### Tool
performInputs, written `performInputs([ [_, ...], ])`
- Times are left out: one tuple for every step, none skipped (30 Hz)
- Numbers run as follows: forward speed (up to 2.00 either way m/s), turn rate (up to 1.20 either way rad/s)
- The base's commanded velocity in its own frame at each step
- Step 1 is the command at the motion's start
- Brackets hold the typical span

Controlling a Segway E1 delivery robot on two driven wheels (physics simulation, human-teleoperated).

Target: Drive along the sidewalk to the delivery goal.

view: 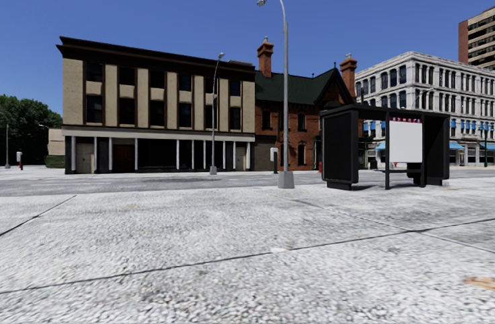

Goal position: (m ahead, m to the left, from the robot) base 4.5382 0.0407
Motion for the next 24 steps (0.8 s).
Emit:
performInputs([
  [1.08,0.89],
  [1.08,1.0],
  [1.07,1.04],
  [1.07,0.57],
  [1.07,0.0],
  [1.07,0.0],
  [1.07,0.0],
  [1.07,0.0],
  [1.07,0.0],
  [1.07,0.0],
  [1.07,0.0],
  [1.07,0.0],
  [1.07,0.0],
  [1.07,0.0],
  [1.07,0.0],
  [1.07,0.0],
  [1.07,0.16],
  [1.07,0.4],
  [1.07,0.47],
  [1.07,0.49],
  [1.07,0.49],
  [1.07,0.01],
  [1.07,0.0],
  [1.07,0.0],
])
